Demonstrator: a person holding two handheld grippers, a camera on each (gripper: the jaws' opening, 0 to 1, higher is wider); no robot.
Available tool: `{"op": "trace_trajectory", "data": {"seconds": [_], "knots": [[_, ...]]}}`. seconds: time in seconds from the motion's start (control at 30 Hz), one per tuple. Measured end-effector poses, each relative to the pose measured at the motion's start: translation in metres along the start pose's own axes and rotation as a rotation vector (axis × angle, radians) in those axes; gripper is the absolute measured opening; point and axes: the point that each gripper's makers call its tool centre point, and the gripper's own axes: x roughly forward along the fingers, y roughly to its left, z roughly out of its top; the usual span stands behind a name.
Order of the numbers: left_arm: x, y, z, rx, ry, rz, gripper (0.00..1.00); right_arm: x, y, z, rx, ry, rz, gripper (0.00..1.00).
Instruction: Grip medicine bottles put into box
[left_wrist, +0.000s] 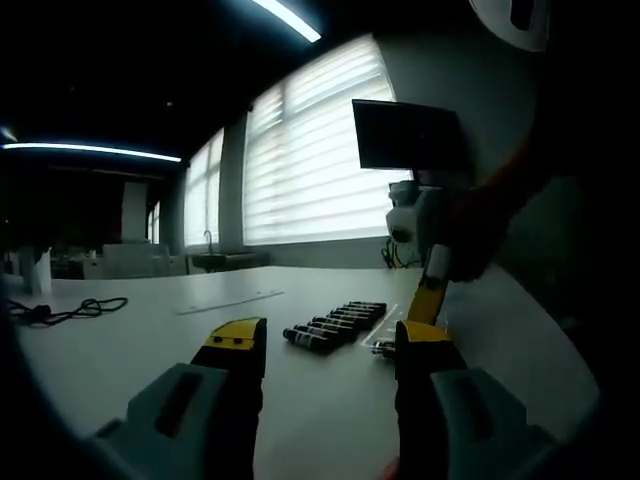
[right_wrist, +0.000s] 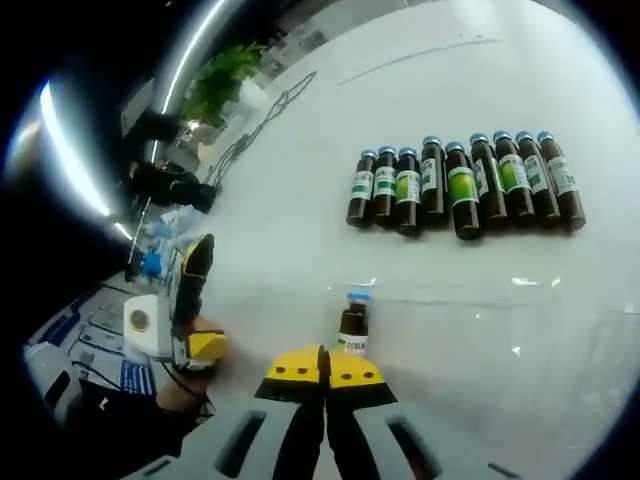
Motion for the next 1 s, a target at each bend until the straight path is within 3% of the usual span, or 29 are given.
{"op": "trace_trajectory", "data": {"seconds": [0.33,0.43,0.63,0.83,1.0], "knots": [[0.0,0.0,-0.002,0.003,0.002,-0.005,0.44,0.0,0.006,0.003,0.009,-0.023,0.027,0.0],[0.0,0.0,-0.002,0.003,0.003,-0.004,0.44,-0.002,0.009,0.012,-0.041,-0.057,0.019,0.0],[0.0,-0.001,-0.002,0.006,0.006,-0.002,0.44,-0.022,-0.02,0.039,-0.162,-0.116,-0.107,0.0],[0.0,-0.002,-0.001,0.008,0.006,-0.004,0.44,-0.032,-0.056,0.039,-0.181,-0.089,-0.204,0.0],[0.0,-0.003,0.0,0.011,0.009,-0.004,0.44,-0.033,-0.065,0.035,-0.178,-0.084,-0.227,0.0]]}}
